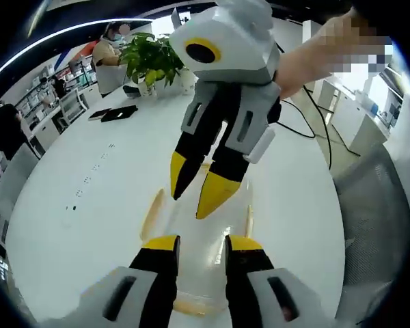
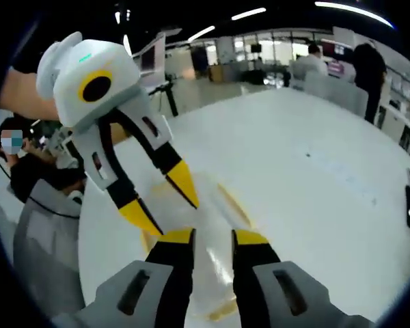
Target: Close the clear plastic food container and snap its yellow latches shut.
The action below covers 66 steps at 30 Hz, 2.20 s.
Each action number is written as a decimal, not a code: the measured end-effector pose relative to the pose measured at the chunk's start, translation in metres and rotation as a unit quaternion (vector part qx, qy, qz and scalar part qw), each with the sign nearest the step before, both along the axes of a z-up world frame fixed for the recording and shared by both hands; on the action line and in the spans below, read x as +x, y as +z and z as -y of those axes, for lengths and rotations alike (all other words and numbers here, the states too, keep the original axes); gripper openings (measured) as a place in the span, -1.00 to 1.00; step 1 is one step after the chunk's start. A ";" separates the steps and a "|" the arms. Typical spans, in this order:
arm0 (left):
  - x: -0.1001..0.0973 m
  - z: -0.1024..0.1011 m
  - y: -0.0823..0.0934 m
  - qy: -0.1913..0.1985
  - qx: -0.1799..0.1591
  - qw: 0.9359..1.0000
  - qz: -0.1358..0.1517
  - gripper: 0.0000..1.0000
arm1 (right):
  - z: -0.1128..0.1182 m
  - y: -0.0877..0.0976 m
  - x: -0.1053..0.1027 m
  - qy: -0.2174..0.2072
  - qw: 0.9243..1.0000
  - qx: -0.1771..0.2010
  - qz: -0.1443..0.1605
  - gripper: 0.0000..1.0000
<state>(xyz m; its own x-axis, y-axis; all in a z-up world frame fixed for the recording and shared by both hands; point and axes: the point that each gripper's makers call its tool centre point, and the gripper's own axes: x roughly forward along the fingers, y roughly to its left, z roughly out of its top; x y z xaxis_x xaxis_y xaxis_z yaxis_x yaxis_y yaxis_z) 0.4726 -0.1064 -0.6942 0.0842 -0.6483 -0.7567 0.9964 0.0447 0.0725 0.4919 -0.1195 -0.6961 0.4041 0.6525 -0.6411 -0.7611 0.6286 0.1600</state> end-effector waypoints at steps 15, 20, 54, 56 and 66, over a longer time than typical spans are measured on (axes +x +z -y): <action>-0.016 0.005 -0.004 -0.029 0.004 1.000 0.001 -0.56 | -0.007 -0.003 0.006 0.013 1.000 -0.008 0.014 -0.56; -0.025 0.006 -0.003 -0.042 0.002 0.999 0.007 -0.53 | -0.007 -0.003 0.010 0.018 1.000 -0.010 0.021 -0.47; -0.032 0.007 -0.017 -0.082 0.041 0.989 0.114 -0.35 | -0.007 -0.015 0.009 0.174 0.983 -0.025 -0.060 -0.25; -0.032 0.008 -0.017 -0.082 0.042 0.989 0.112 -0.34 | -0.006 -0.017 0.006 0.195 0.978 -0.026 -0.074 -0.22; -0.032 0.009 -0.017 -0.082 0.041 0.990 0.106 -0.34 | -0.008 -0.016 0.019 0.249 0.961 -0.009 -0.119 -0.24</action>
<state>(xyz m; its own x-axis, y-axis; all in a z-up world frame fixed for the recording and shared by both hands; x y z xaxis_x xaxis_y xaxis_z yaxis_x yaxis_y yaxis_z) 0.4409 -0.1152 -0.7113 0.1453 -0.6038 -0.7838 0.9514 -0.1320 0.2781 0.5107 -0.1115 -0.7116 -0.1155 0.7151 -0.6894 -0.9117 0.1991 0.3593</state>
